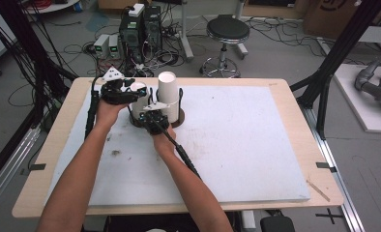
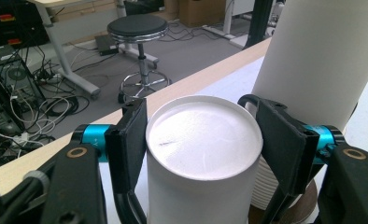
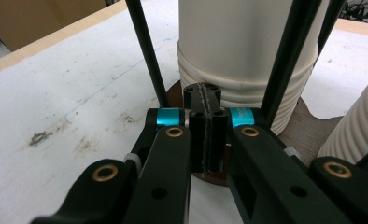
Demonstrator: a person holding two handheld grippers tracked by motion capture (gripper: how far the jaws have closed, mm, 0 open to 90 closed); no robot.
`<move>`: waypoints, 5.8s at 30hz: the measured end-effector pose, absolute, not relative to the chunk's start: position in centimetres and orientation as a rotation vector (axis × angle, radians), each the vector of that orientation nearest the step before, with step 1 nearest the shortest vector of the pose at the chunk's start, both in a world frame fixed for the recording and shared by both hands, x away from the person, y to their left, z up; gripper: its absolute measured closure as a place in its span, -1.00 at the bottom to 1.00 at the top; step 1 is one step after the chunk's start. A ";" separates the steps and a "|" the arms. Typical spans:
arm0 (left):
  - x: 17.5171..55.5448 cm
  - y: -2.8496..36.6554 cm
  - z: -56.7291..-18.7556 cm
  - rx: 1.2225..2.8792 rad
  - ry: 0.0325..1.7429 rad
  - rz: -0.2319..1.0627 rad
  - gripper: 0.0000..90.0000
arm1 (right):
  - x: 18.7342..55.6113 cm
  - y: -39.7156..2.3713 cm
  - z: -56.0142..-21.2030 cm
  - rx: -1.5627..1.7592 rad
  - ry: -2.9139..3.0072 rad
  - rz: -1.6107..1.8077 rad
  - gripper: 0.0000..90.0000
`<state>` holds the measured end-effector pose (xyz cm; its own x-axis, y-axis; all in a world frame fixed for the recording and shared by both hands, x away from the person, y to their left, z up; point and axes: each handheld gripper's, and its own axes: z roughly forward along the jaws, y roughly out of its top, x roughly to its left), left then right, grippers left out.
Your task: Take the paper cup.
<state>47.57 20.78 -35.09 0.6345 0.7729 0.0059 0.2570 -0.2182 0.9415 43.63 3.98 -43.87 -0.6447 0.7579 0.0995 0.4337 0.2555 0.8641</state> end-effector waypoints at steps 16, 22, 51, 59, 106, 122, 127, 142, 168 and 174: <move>47.6 20.5 -35.1 1.774 0.839 0.617 -0.21 | 43.6 4.1 -43.9 1.111 2.192 1.338 1.00; 47.6 20.7 -35.0 1.782 0.840 0.608 -0.19 | 43.6 4.2 -44.0 1.105 2.196 1.336 1.00; 47.5 20.6 -34.5 1.796 0.860 0.606 -0.19 | 43.7 4.2 -43.9 1.159 2.172 1.375 1.00; 47.4 20.7 -34.4 1.798 0.865 0.598 -0.19 | 43.7 4.3 -43.9 1.174 2.174 1.371 1.00; 47.3 20.9 -34.2 1.788 0.896 0.589 -0.19 | 43.9 4.5 -44.0 1.204 2.167 1.398 1.00; 47.5 19.7 -34.2 1.812 0.859 0.681 -0.22 | 43.8 4.7 -44.0 1.165 2.132 1.327 1.00; 47.9 19.2 -34.2 1.817 0.841 0.673 -0.38 | 43.7 4.7 -43.9 1.156 2.121 1.319 1.00; 48.8 19.2 -34.3 1.878 0.900 0.642 -0.20 | 43.7 5.4 -43.9 1.183 2.102 1.299 1.00; 48.1 19.9 -33.2 1.876 1.006 0.610 -0.20 | 43.7 5.7 -43.8 1.265 2.058 1.317 1.00; 48.0 19.7 -33.2 1.876 1.005 0.616 -0.20 | 43.9 5.5 -43.9 1.281 2.048 1.324 1.00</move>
